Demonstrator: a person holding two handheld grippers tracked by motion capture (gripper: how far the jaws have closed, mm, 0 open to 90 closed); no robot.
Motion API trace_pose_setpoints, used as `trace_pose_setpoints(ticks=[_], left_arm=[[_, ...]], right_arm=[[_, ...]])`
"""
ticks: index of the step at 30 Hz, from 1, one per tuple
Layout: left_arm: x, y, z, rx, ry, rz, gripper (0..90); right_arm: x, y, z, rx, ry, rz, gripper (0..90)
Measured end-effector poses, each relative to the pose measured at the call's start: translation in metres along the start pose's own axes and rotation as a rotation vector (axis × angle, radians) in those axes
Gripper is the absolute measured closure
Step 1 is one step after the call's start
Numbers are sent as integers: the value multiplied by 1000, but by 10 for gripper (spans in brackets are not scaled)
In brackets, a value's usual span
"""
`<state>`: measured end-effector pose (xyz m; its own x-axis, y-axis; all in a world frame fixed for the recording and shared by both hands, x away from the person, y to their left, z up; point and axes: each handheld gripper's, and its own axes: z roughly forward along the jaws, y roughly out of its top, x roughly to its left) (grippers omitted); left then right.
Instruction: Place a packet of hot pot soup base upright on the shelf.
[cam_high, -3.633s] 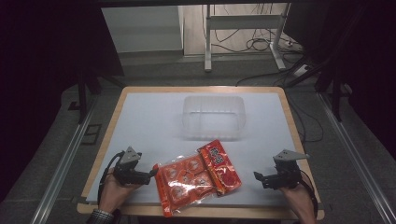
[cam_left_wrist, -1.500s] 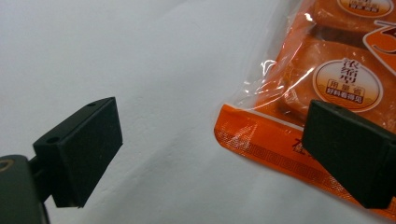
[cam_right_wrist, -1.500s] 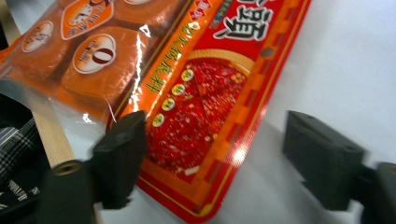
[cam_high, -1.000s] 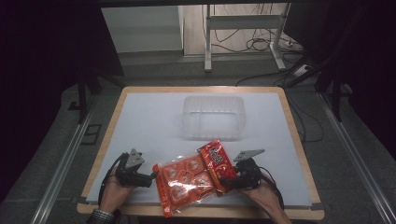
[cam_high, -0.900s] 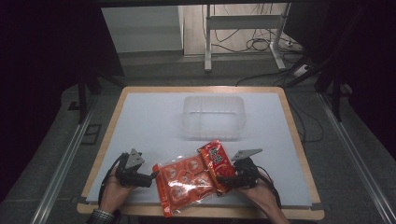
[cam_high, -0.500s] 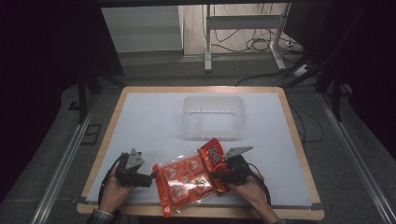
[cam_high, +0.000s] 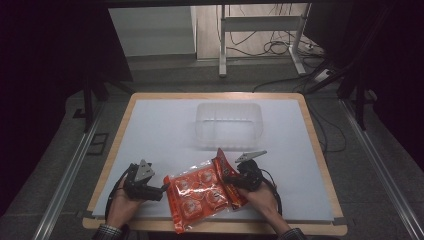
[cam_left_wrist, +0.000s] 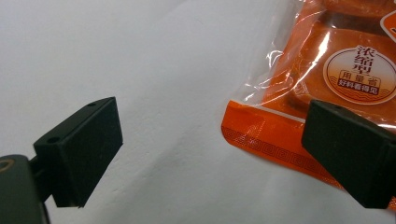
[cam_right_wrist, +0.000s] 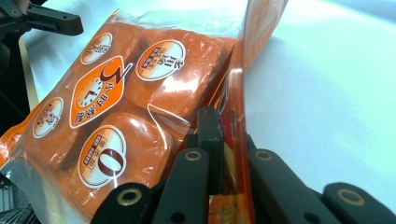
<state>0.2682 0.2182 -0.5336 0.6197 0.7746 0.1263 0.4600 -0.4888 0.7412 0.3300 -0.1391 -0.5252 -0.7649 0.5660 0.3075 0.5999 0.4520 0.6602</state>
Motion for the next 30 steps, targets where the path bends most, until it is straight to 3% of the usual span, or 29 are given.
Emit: trace_pose_setpoints(ticks=[6, 15, 23, 30], left_arm=[[1, 0, -1, -3, 4, 0, 49], [2, 0, -2, -12, 0, -7, 44], [4, 0, -4, -36, 1, -30, 23], [4, 0, -4, -35, 14, -27, 19]], right_arm=[[5, 4, -3, 0, -13, -12, 896], [14, 17, -19, -25, 10, -24, 896], [18, 31, -31, -47, 49, -8, 896], [27, 50, -48, -58, 82, -25, 897]])
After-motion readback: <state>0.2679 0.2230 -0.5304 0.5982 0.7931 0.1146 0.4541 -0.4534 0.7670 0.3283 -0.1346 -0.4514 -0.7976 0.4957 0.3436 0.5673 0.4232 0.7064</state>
